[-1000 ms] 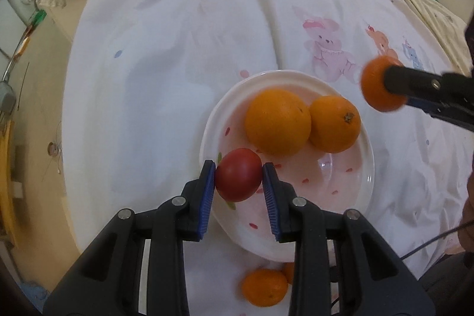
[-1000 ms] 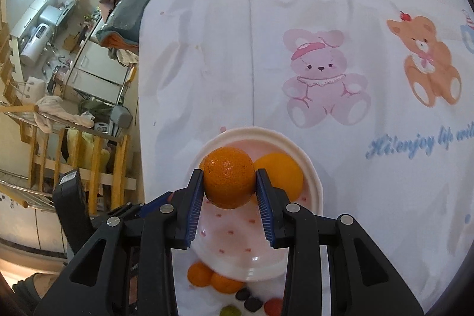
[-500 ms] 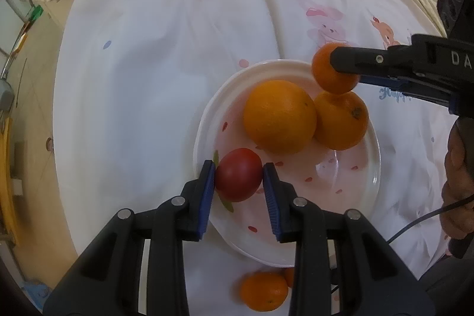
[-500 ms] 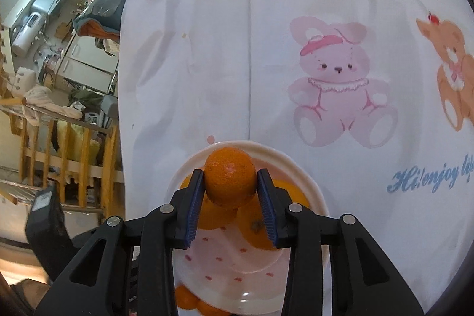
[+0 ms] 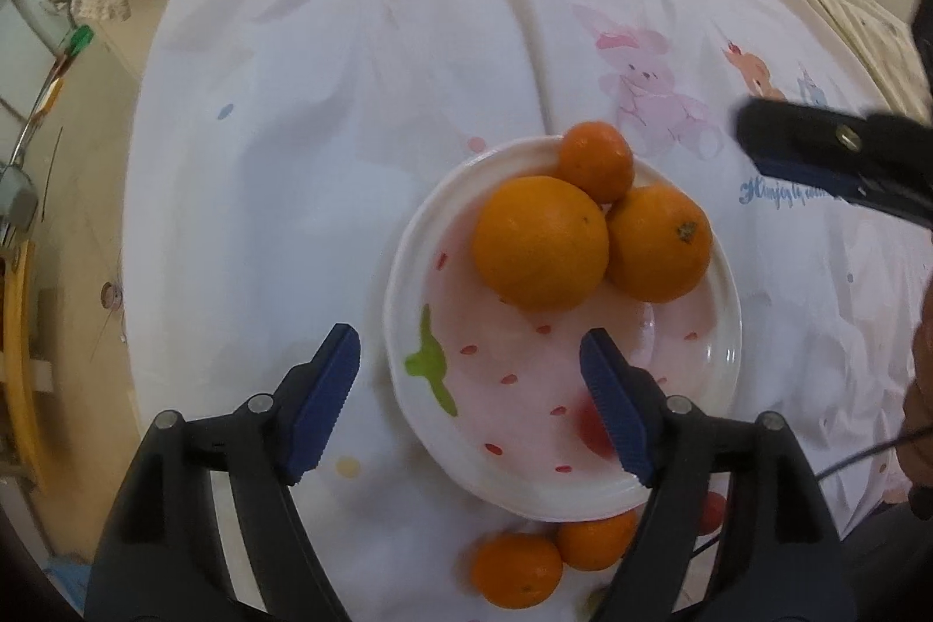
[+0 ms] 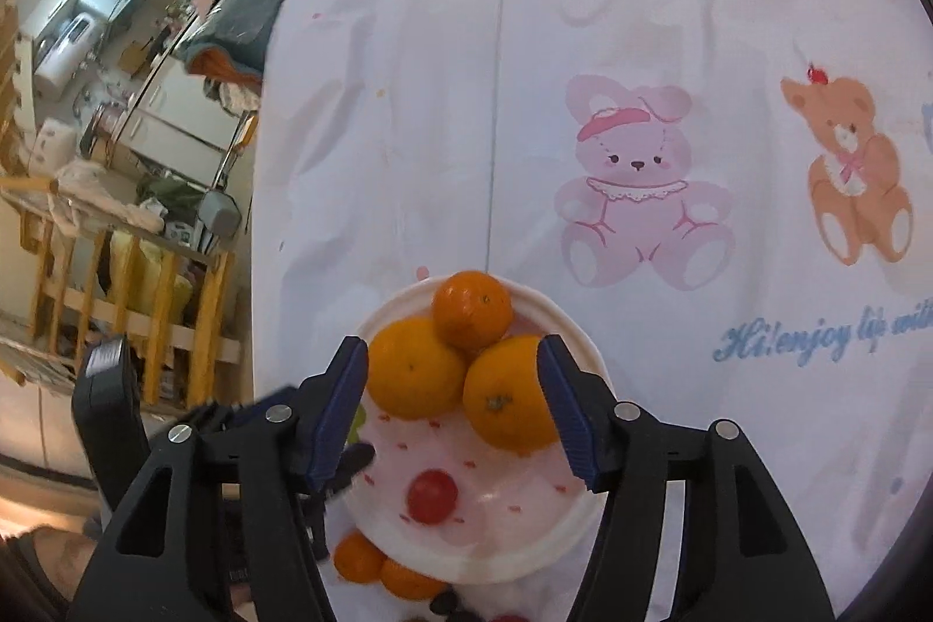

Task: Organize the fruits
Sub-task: 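Release the tomato and tangerine onto the plate by opening both tools, then withdraw both tools from the plate toward the remaining fruit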

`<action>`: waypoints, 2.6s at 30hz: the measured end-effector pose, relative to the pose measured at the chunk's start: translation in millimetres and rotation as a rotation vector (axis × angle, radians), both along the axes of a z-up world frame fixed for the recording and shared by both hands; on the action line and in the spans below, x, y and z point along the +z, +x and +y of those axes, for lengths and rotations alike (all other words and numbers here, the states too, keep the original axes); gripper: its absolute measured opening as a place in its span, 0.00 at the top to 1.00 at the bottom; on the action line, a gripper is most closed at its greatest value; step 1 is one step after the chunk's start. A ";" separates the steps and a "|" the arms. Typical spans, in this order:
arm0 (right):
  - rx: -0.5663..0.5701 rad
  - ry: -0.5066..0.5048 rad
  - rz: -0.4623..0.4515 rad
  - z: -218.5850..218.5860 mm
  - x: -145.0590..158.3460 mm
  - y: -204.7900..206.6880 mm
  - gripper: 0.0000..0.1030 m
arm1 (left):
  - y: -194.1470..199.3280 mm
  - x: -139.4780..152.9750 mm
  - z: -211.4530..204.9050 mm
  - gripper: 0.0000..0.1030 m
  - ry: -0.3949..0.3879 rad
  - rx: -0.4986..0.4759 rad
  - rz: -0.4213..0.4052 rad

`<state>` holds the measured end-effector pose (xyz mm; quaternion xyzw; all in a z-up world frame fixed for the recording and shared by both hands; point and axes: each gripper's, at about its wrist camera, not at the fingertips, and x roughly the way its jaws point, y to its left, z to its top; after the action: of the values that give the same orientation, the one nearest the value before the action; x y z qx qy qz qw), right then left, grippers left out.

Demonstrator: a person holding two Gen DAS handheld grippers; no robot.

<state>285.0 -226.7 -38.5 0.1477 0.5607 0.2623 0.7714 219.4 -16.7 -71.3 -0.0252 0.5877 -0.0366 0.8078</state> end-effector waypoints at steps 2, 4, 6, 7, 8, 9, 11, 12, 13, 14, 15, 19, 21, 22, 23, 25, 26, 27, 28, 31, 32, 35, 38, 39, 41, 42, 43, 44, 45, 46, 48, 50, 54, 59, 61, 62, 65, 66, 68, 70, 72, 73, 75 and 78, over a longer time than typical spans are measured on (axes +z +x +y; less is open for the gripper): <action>-0.002 0.002 -0.016 -3.9 7.3 -9.1 0.30 | -0.9 3.4 4.1 0.27 -0.003 0.014 -0.012; -0.016 0.021 -0.018 -8.9 10.0 -16.9 0.27 | -0.9 7.1 7.1 0.27 -0.003 0.022 -0.023; -0.034 0.034 -0.011 -14.6 11.3 -24.4 0.27 | -4.6 11.6 9.7 0.27 -0.005 0.033 -0.039; -0.045 0.039 -0.009 -18.2 11.9 -28.5 0.27 | -5.6 12.4 8.5 0.27 -0.007 0.037 -0.042; -0.059 0.041 -0.008 -21.4 12.4 -31.9 0.27 | -7.5 14.3 9.5 0.27 -0.011 0.042 -0.047; -0.071 0.044 -0.006 -24.8 13.2 -35.2 0.27 | -8.6 15.7 10.2 0.27 -0.015 0.046 -0.050; -0.089 0.049 -0.006 -31.9 15.6 -43.7 0.27 | -13.1 19.6 12.9 0.27 -0.016 0.055 -0.059; -0.102 0.051 -0.009 -36.7 17.9 -48.9 0.27 | -16.3 22.6 14.2 0.27 -0.016 0.061 -0.065; -0.111 0.056 -0.011 -39.7 19.2 -52.5 0.27 | -19.9 24.7 15.2 0.27 -0.016 0.066 -0.066; -0.121 0.063 -0.010 -43.2 20.7 -57.3 0.26 | -23.1 27.4 16.3 0.27 -0.020 0.071 -0.067; -0.131 0.071 -0.010 -46.8 22.2 -62.1 0.25 | -26.1 29.7 17.0 0.27 -0.025 0.074 -0.069; -0.167 0.077 -0.025 -58.2 29.0 -84.7 0.18 | -40.3 42.9 21.1 0.27 -0.030 0.072 -0.096; -0.178 0.084 -0.026 -61.7 31.6 -95.0 0.18 | -47.8 50.2 23.6 0.27 -0.026 0.077 -0.112; -0.186 0.086 -0.027 -64.3 32.7 -101.8 0.18 | -50.6 52.8 24.8 0.27 -0.025 0.079 -0.117; -0.194 0.087 -0.029 -66.6 33.4 -106.6 0.18 | -56.2 56.3 26.6 0.27 -0.025 0.082 -0.126; -0.203 0.092 -0.029 -69.6 33.8 -114.9 0.18 | -63.2 59.6 28.3 0.27 -0.022 0.081 -0.134; -0.210 0.095 -0.026 -71.9 33.9 -120.3 0.18 | -68.4 61.3 28.8 0.27 -0.018 0.078 -0.138; -0.216 0.096 -0.024 -73.5 33.8 -124.3 0.18 | -72.0 62.3 29.2 0.27 -0.015 0.076 -0.141; -0.221 0.097 -0.023 -75.0 33.8 -128.2 0.18 | -78.0 62.7 29.4 0.27 -0.015 0.073 -0.142; -0.240 0.104 -0.020 -80.8 32.2 -142.4 0.18 | -89.6 61.1 27.8 0.27 -0.010 0.061 -0.133; -0.246 0.107 -0.017 -82.1 31.4 -146.1 0.18 | -93.4 60.3 27.0 0.27 -0.005 0.057 -0.132; -0.257 0.126 -0.006 -84.8 28.1 -156.3 0.18 | -105.4 57.4 25.2 0.27 -0.001 0.037 -0.116; -0.264 0.123 -0.004 -84.3 26.7 -166.9 0.18 | -117.9 52.3 22.8 0.27 0.007 0.015 -0.099; -0.261 0.123 -0.008 -83.4 26.6 -169.6 0.18 | -120.7 50.0 21.4 0.27 0.016 0.010 -0.092; -0.258 0.108 -0.009 -81.3 24.0 -175.1 0.18 | -124.9 41.6 16.5 0.27 0.051 -0.010 -0.069; -0.258 0.108 0.000 -80.4 21.6 -177.3 0.18 | -126.1 35.7 12.7 0.27 0.087 -0.024 -0.052; -0.257 0.113 0.005 -80.0 19.7 -179.3 0.18 | -127.3 32.0 10.0 0.27 0.106 -0.032 -0.044; -0.256 0.111 0.008 -79.1 17.5 -181.1 0.18 | -128.1 27.1 7.2 0.27 0.122 -0.044 -0.031; -0.255 0.091 0.011 -77.2 15.6 -182.5 0.18 | -128.2 22.5 4.8 0.27 0.128 -0.057 -0.015; -0.252 0.072 0.010 -75.5 14.7 -183.7 0.18 | -128.2 17.5 2.2 0.27 0.128 -0.072 0.003; -0.243 0.050 0.003 -72.0 14.5 -184.0 0.18 | -128.2 8.6 -2.8 0.27 0.125 -0.095 0.030; -0.236 0.038 -0.002 -70.1 13.5 -183.3 0.18 | -126.9 -1.0 -9.8 0.27 0.137 -0.122 0.057; -0.247 0.043 0.009 -72.3 8.7 -180.7 0.18 | -125.0 -14.5 -25.4 0.27 0.188 -0.174 0.079; -0.265 0.054 0.027 -79.3 1.3 -177.7 0.18 | -120.7 -26.0 -41.8 0.27 0.225 -0.233 0.092; -0.275 0.060 0.045 -82.5 -3.0 -175.9 0.18 | -117.5 -28.2 -45.6 0.29 0.240 -0.246 0.087; -0.279 0.069 0.051 -84.7 -5.1 -174.8 0.18 | -115.6 -29.2 -47.1 0.32 0.242 -0.253 0.088; -0.290 0.068 0.063 -88.5 -9.1 -171.7 0.18 | -112.8 -29.1 -50.9 0.40 0.251 -0.276 0.084; -0.294 0.075 0.070 -89.9 -10.5 -170.5 0.18 | -112.6 -28.4 -52.5 0.40 0.260 -0.284 0.075; -0.298 0.082 0.078 -91.2 -12.5 -168.5 0.18 | -112.8 -26.7 -57.4 0.48 0.268 -0.304 0.059; -0.302 0.084 0.087 -91.3 -14.3 -167.1 0.18 | -113.1 -26.4 -61.0 0.57 0.269 -0.318 0.056; -0.300 0.088 0.095 -90.6 -15.8 -166.4 0.18 | -114.8 -24.8 -63.8 0.65 0.253 -0.331 0.055; -0.298 0.085 0.098 -89.4 -16.7 -167.0 0.18 | -116.5 -23.5 -64.6 0.66 0.260 -0.335 0.050; -0.293 0.079 0.100 -87.7 -17.3 -167.9 0.18 | -119.7 -22.0 -65.6 0.67 0.267 -0.345 0.049; -0.284 0.067 0.107 -85.5 -19.0 -169.8 0.18 | -126.4 -14.8 -61.5 0.67 0.239 -0.311 0.047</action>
<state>115.2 -312.2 -57.6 0.2651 0.5655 0.1607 0.7643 93.0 -78.2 -86.1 0.1611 0.6034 -0.0905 0.7757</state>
